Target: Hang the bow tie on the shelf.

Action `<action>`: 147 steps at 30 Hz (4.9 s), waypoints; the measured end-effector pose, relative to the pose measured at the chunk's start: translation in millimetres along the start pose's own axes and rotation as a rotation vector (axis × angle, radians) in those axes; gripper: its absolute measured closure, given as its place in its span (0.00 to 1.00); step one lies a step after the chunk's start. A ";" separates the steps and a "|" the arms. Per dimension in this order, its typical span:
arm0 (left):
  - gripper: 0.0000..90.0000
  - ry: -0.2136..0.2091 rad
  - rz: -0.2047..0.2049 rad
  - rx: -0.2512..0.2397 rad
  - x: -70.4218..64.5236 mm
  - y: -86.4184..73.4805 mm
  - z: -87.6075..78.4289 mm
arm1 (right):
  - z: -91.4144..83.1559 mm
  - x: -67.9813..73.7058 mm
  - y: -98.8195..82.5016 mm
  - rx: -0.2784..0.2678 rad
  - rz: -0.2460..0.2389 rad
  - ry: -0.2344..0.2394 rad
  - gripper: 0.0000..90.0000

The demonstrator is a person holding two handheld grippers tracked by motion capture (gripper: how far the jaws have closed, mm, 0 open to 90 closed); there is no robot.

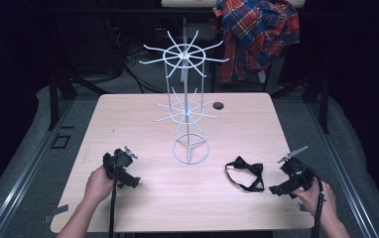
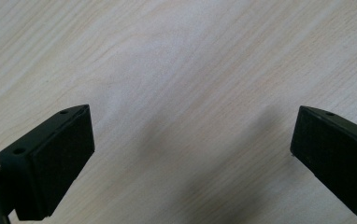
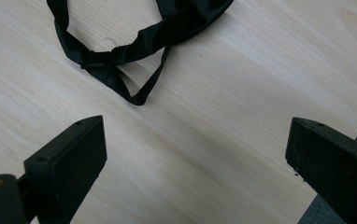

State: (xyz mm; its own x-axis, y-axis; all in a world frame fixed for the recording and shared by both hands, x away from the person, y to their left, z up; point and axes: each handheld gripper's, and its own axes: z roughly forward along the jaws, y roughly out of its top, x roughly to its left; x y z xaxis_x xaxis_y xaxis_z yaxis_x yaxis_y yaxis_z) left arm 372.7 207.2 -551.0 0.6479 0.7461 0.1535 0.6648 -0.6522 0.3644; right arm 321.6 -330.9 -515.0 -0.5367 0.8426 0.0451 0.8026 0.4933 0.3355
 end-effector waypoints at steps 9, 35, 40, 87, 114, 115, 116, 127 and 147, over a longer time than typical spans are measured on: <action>0.00 -0.037 -0.013 -0.034 1.9 1.2 0.1 | 0.6 1.3 1.1 0.014 -0.017 0.001 0.04; 0.00 -0.039 0.005 -0.044 2.3 1.4 -1.6 | 1.2 12.7 30.7 -0.066 -0.091 -0.007 0.00; 0.00 -0.042 0.003 -0.041 1.5 2.0 -1.1 | 5.0 15.9 41.1 -0.082 -0.115 -0.010 0.01; 0.00 -0.048 0.002 -0.013 1.6 1.8 2.3 | 57.6 24.6 86.5 0.023 -0.179 -0.061 0.72; 0.00 -0.047 0.005 -0.011 1.8 1.7 1.7 | 41.4 39.2 88.9 -0.031 -0.223 -0.142 0.87; 0.00 -0.047 0.005 -0.011 1.9 1.7 1.7 | 39.5 39.2 89.6 -0.024 -0.231 -0.149 0.87; 0.00 -0.046 0.005 -0.010 1.9 1.7 1.7 | 35.7 39.9 90.2 -0.035 -0.232 -0.150 0.87; 0.00 -0.046 0.004 -0.014 1.9 1.7 1.4 | 27.1 43.3 91.6 -0.074 -0.229 -0.148 0.87; 0.00 -0.047 0.004 -0.014 2.0 1.7 1.4 | 4.2 52.1 94.7 -0.149 -0.249 -0.153 0.87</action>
State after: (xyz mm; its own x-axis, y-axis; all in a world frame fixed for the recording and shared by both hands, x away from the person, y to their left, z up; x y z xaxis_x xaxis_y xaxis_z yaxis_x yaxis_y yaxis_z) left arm 375.6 207.4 -551.3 0.6675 0.7362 0.1116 0.6572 -0.6530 0.3764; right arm 370.7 -239.4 -484.9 -0.6571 0.7284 -0.1942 0.5985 0.6607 0.4531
